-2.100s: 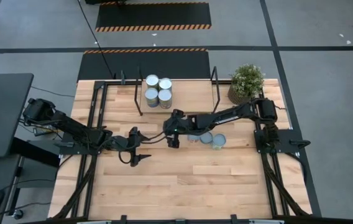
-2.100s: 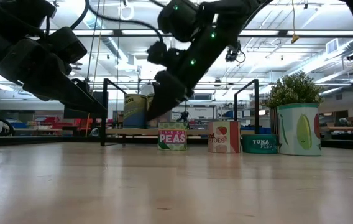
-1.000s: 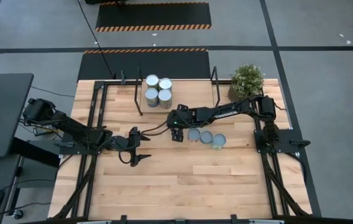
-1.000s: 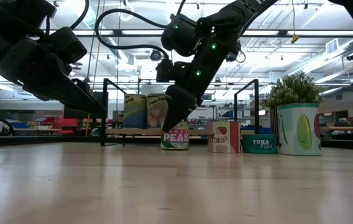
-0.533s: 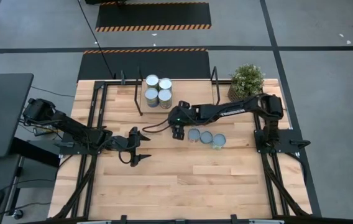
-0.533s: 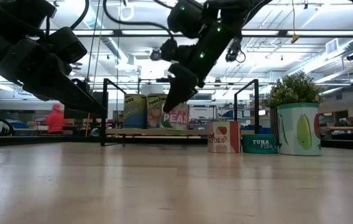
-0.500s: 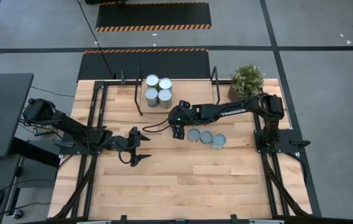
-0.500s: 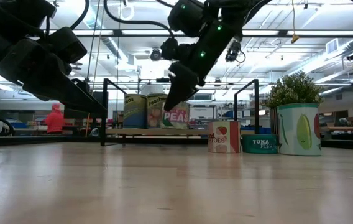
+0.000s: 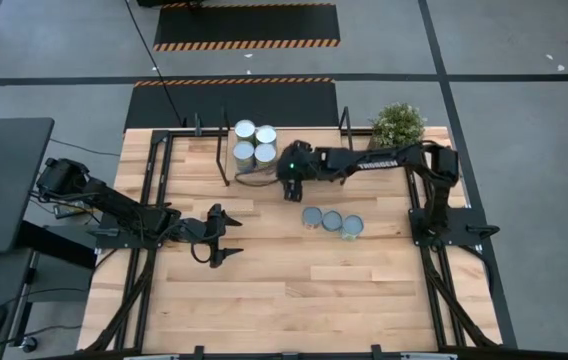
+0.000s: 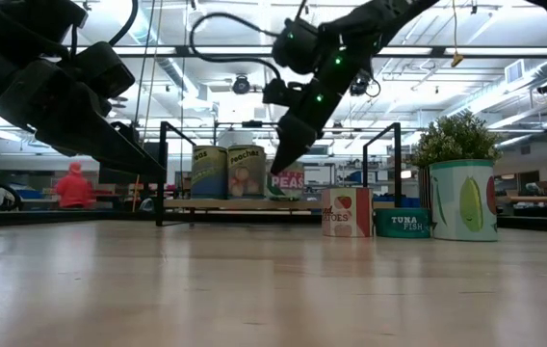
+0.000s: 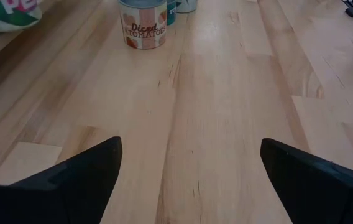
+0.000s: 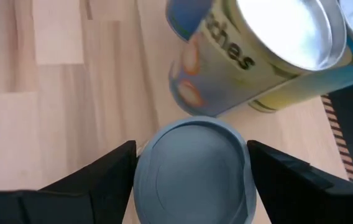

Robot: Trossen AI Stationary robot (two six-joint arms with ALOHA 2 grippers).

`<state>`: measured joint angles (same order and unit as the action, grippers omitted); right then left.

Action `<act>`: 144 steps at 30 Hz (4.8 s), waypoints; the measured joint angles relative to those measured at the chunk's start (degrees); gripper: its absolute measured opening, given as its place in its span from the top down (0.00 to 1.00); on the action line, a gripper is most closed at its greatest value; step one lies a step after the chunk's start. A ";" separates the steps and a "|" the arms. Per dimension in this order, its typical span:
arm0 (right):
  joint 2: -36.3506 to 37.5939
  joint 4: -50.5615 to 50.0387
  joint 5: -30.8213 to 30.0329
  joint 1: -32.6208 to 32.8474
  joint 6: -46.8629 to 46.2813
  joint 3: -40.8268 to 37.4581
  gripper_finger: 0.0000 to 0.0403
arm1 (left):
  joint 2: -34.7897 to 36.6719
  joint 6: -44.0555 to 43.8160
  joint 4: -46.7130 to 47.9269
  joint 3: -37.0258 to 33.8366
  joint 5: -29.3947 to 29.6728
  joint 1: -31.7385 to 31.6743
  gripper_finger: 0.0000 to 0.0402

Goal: Pick and place cans onto a shelf
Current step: Put the canned green peas on the shelf, then put the canned diced tomatoes on the shelf

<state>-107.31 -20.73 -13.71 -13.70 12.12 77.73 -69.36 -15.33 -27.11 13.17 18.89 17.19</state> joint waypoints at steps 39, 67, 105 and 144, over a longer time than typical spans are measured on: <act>-5.49 -5.51 13.60 -15.38 5.40 11.11 0.25 | -0.02 1.44 -0.05 0.00 1.01 -0.04 0.03; -6.93 -3.50 10.73 -14.82 5.91 11.13 0.13 | -0.02 1.55 -0.02 0.00 1.01 -0.04 0.03; -6.45 -34.97 3.41 8.84 -15.92 15.93 0.13 | -0.01 -6.58 4.63 -0.01 0.96 0.04 0.03; 10.14 -13.00 -6.67 17.80 -54.63 -13.98 0.13 | 0.00 -7.67 4.53 -0.02 0.98 0.33 0.03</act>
<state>-97.17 -33.73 -20.38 4.11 -42.51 63.75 -69.36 -23.00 -22.58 13.15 19.88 17.52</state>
